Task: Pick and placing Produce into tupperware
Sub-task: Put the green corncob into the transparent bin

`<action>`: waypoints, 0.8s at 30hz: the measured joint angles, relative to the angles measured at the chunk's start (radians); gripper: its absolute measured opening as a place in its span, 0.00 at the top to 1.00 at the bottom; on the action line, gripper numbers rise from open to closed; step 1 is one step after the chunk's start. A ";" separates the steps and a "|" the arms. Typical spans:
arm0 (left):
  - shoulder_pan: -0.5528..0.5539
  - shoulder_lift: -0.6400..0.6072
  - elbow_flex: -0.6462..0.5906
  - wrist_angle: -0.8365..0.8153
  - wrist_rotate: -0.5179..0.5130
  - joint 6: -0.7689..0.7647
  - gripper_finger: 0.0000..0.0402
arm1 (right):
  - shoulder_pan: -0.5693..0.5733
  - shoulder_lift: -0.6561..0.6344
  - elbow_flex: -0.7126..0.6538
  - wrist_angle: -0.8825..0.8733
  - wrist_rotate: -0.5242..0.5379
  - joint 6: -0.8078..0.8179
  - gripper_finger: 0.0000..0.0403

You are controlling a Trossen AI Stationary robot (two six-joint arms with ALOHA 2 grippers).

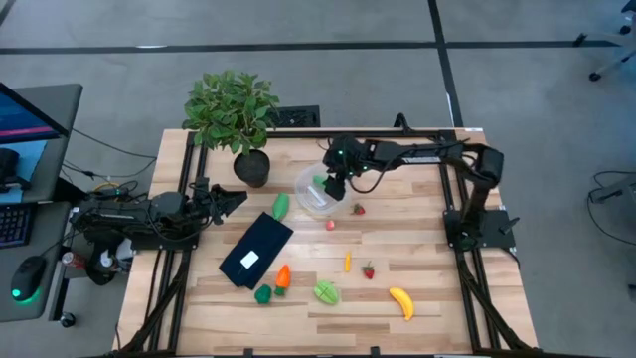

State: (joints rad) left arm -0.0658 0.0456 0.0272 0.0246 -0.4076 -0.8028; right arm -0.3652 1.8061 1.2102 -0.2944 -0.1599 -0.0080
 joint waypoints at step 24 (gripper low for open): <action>0.000 0.000 0.000 -0.010 0.169 0.174 0.60 | 0.196 -0.583 0.000 -0.501 0.008 0.045 0.52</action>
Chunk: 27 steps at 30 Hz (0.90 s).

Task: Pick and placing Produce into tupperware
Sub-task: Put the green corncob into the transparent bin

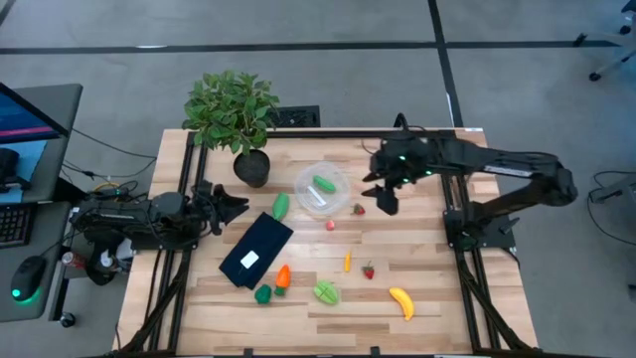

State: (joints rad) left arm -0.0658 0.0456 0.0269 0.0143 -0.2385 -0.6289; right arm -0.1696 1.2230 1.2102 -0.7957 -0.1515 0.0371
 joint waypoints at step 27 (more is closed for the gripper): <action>-0.174 0.508 0.073 0.268 -0.031 -0.100 0.60 | 0.480 -0.291 0.000 -0.452 0.657 0.573 0.56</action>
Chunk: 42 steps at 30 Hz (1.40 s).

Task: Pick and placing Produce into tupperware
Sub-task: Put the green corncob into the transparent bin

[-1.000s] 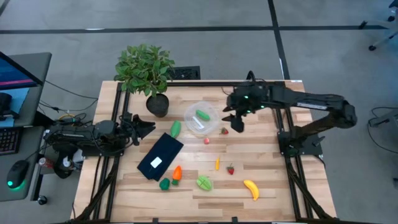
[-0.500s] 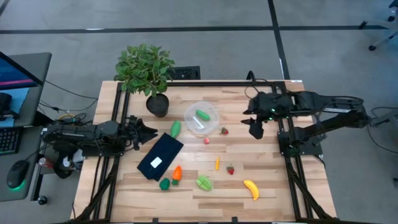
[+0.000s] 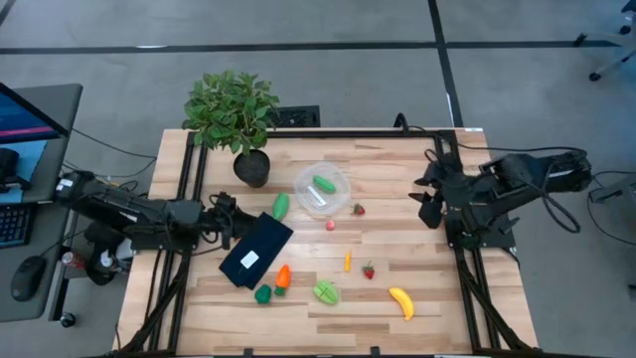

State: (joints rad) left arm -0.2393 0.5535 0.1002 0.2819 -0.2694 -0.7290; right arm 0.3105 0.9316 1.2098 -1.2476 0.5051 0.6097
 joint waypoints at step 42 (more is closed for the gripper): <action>0.078 0.865 0.588 -0.493 -0.280 -0.307 0.60 | 0.390 0.004 0.000 -0.323 0.285 0.493 0.56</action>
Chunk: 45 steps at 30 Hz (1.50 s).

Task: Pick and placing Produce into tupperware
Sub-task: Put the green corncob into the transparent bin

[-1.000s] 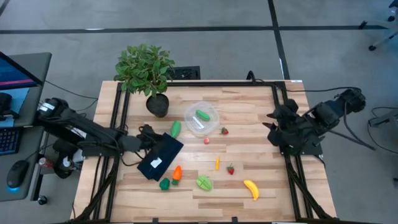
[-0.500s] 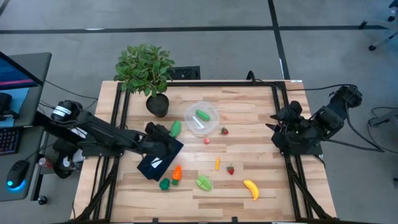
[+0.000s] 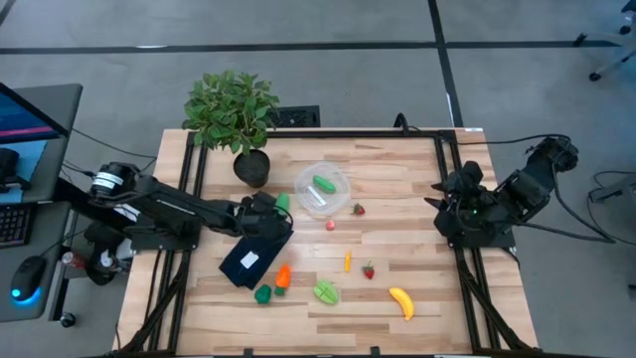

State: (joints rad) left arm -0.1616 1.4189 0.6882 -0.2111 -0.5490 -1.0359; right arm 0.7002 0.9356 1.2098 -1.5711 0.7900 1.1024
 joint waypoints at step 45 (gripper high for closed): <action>0.121 -0.002 0.019 -0.005 0.144 0.020 0.56 | 0.000 0.000 0.000 0.016 -0.003 0.007 0.56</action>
State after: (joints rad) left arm -0.0409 1.4170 0.7071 -0.2163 -0.4045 -1.0159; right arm 0.7002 0.9356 1.2098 -1.5547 0.7869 1.1091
